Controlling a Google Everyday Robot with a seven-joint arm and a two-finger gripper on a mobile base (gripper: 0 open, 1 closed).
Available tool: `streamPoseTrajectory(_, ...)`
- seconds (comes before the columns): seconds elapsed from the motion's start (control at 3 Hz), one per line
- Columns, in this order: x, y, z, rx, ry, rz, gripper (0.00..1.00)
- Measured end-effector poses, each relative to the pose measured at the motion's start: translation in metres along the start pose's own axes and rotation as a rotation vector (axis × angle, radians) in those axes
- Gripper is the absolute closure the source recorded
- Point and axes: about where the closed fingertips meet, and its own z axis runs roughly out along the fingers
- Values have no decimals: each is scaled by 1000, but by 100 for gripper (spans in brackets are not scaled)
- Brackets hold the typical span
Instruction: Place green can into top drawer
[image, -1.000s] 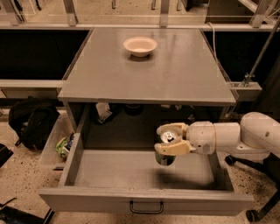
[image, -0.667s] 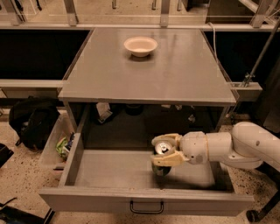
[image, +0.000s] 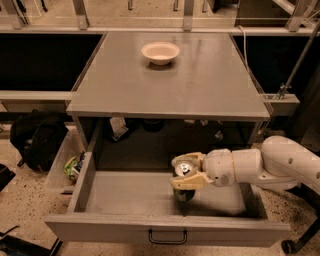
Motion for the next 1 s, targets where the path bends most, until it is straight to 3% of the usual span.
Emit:
streamPoseTrajectory(0.33, 4, -5, 8, 2, 75, 44, 100)
streamPoseTrajectory(1.0, 10, -9, 15, -10, 141, 108, 100)
